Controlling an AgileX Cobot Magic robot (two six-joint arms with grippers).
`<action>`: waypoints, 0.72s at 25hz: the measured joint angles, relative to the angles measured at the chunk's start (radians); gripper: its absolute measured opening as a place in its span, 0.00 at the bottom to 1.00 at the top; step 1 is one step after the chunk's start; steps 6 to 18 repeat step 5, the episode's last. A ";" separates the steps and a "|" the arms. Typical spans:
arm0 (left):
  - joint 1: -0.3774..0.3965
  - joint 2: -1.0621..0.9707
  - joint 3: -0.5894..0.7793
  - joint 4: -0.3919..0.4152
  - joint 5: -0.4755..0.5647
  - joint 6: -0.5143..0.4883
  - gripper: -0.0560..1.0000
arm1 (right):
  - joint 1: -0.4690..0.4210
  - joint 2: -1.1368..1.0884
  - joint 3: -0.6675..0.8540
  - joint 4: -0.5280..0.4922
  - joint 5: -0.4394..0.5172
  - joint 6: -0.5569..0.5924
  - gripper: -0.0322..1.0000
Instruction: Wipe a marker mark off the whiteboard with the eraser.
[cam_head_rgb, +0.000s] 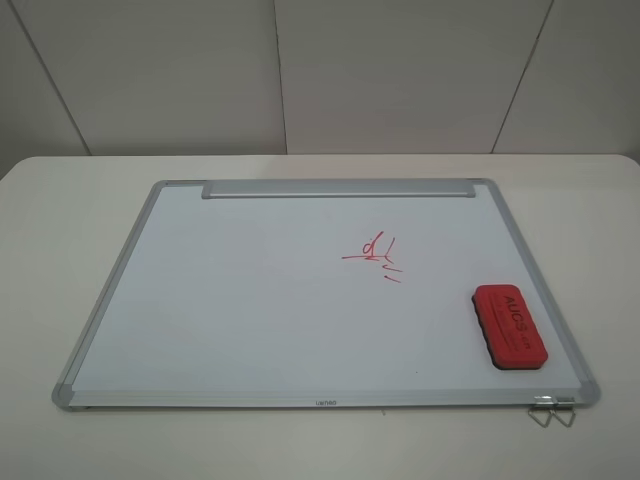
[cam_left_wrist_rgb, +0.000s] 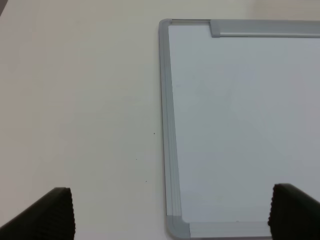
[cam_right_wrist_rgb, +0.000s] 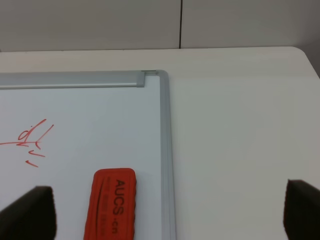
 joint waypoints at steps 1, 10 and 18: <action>0.000 0.000 0.000 0.000 0.000 0.000 0.79 | 0.000 0.000 0.000 0.000 0.000 0.000 0.83; 0.000 0.000 0.000 0.000 0.000 0.000 0.79 | 0.000 0.000 0.000 0.000 0.000 0.000 0.83; 0.000 0.000 0.000 0.000 0.000 0.000 0.79 | 0.000 0.000 0.000 0.000 0.000 0.000 0.83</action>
